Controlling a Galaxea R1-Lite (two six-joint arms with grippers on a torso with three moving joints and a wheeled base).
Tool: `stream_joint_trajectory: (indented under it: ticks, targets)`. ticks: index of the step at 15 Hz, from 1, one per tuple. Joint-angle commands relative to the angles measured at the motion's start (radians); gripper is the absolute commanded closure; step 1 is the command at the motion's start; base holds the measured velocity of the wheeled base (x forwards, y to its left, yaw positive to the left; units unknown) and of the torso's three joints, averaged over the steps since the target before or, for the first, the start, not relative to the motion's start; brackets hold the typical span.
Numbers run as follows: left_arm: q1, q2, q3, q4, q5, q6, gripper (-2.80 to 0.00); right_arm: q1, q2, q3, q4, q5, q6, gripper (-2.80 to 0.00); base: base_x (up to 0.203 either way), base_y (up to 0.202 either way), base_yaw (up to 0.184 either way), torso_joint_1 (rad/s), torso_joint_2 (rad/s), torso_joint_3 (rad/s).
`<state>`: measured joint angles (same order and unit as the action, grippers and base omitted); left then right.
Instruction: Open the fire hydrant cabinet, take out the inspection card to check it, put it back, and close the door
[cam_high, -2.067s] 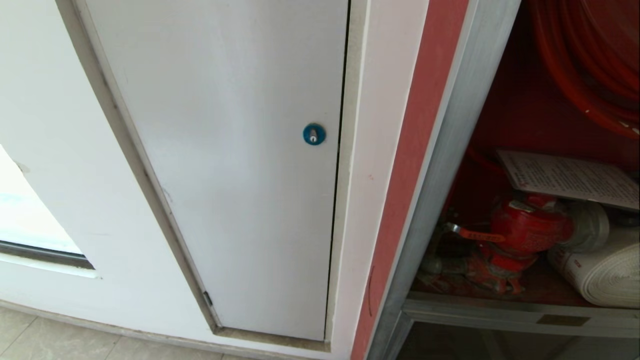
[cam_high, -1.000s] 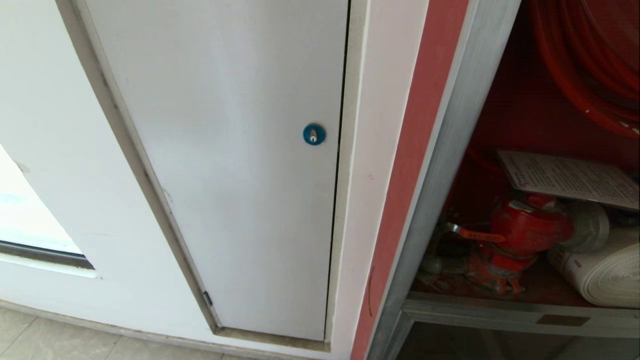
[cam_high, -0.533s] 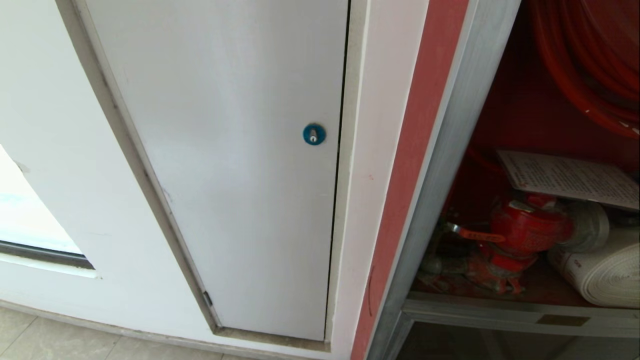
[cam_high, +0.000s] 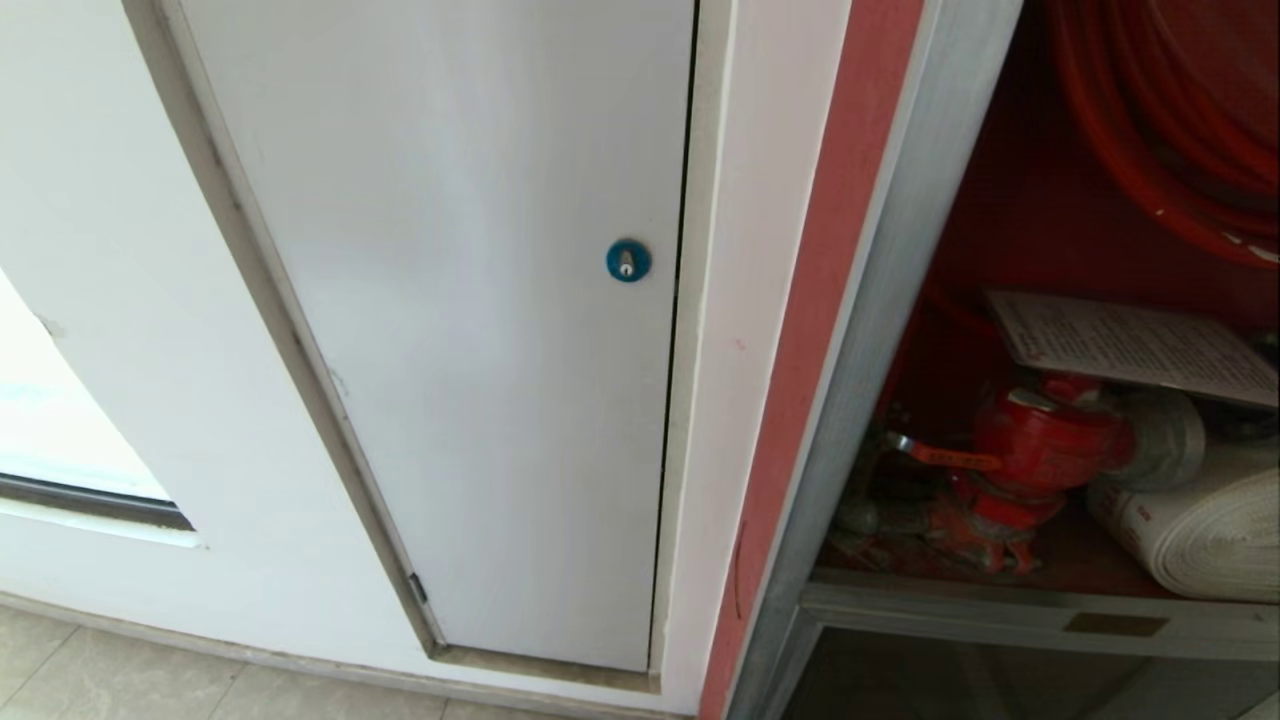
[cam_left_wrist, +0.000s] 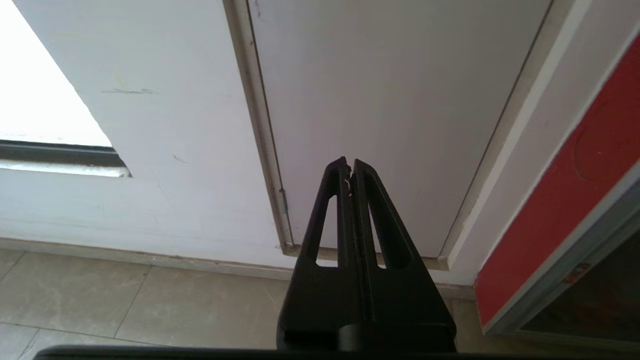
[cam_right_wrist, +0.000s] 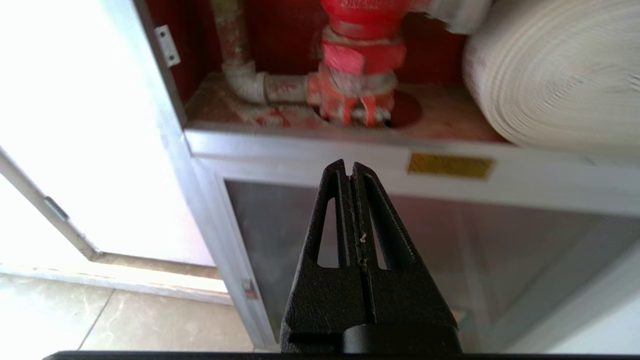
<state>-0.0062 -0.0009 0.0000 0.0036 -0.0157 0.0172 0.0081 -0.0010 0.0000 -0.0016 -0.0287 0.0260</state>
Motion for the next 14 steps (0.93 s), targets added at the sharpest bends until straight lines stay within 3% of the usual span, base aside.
stream_joint_trajectory:
  ticks: [1, 14]
  targets:
    - [0.0, 0.001, 0.0, -0.001, 0.0, 0.0, 0.0, 0.001, -0.001, 0.0, 0.0, 0.0, 0.0, 0.0, -0.182, 0.0, 0.0, -0.004, 0.0, 0.004]
    - [0.0, 0.001, 0.0, -0.001, 0.0, 0.0, 0.0, 0.001, -0.001, 0.0, 0.0, 0.0, 0.005, 0.0, -0.196, 0.0, 0.001, 0.001, 0.0, 0.003]
